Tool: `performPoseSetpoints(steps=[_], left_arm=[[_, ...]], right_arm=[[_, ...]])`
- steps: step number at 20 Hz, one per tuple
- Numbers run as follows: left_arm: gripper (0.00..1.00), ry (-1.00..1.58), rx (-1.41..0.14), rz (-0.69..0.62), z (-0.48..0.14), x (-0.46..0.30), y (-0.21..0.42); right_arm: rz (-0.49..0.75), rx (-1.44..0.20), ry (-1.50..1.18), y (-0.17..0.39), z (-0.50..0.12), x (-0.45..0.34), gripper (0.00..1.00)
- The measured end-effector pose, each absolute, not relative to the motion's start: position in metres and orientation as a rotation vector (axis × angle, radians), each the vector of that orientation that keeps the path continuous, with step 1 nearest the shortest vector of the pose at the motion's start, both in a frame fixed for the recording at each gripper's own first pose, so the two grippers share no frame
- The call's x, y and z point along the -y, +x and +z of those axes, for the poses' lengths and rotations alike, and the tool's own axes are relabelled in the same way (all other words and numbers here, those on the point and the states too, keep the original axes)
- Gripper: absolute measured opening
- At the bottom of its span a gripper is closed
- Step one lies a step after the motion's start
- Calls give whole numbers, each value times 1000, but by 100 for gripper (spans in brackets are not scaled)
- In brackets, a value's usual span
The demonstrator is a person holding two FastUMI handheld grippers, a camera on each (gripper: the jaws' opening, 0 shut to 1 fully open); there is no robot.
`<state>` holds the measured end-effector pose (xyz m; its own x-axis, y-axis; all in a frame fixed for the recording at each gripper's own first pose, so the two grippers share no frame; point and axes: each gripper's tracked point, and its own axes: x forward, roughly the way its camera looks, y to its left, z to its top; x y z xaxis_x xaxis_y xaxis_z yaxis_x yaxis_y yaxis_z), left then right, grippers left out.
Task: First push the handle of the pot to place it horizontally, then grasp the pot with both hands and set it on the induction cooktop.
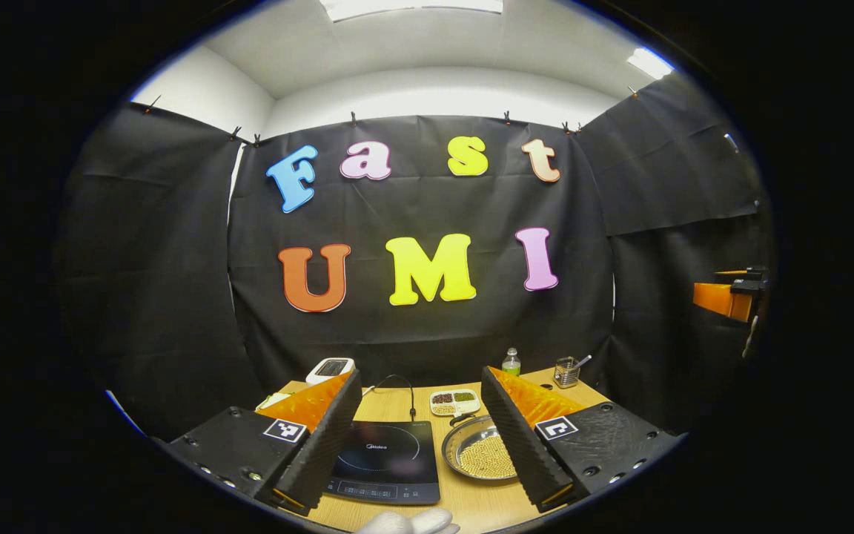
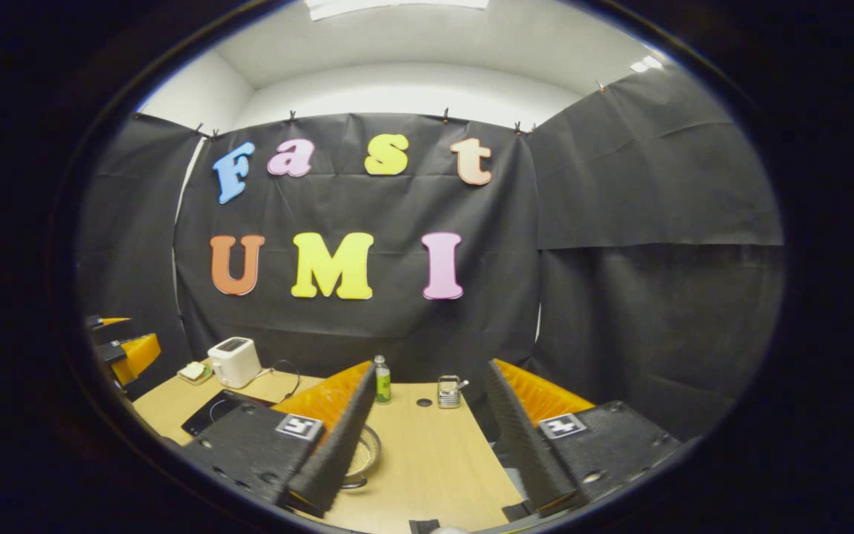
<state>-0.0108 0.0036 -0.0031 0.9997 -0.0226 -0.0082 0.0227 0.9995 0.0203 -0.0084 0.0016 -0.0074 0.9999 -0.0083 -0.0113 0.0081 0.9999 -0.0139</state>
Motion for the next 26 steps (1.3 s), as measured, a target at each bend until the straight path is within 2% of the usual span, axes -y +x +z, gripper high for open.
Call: performPoseSetpoints(steps=[2,4,8,11,12,16,17,18,24,25,26], left_arm=[[96,20,-11,-21,-5,-5,-11],[96,21,-10,-18,-4,-5,-11],[96,19,-17,-6,-6,-9,-12],[96,9,-28,-3,-9,-10,-14],[96,11,-30,2,-9,-11,-15],[96,12,-56,24,-14,-14,-20],[96,15,-58,30,-13,-15,-22],[96,21,-60,41,-12,-17,-24],[96,36,-76,130,-8,-27,-32],[96,33,-78,145,-6,-29,-33],[100,32,-82,168,-5,-32,-35]], right_arm=[[-30,-52,-29,-4,-17,5,39],[26,-114,4,-5,-28,-4,0],[94,-213,11,1,-67,-17,4],[133,-298,-33,4,-107,-30,4],[155,-336,-39,4,-122,-38,1],[224,-490,-59,10,-203,-64,4],[241,-536,-57,11,-225,-72,1],[264,-578,-56,13,-247,-81,4],[426,-779,-86,16,-345,-151,4],[452,-795,-100,18,-356,-162,1],[476,-815,-112,21,-365,-172,4]])
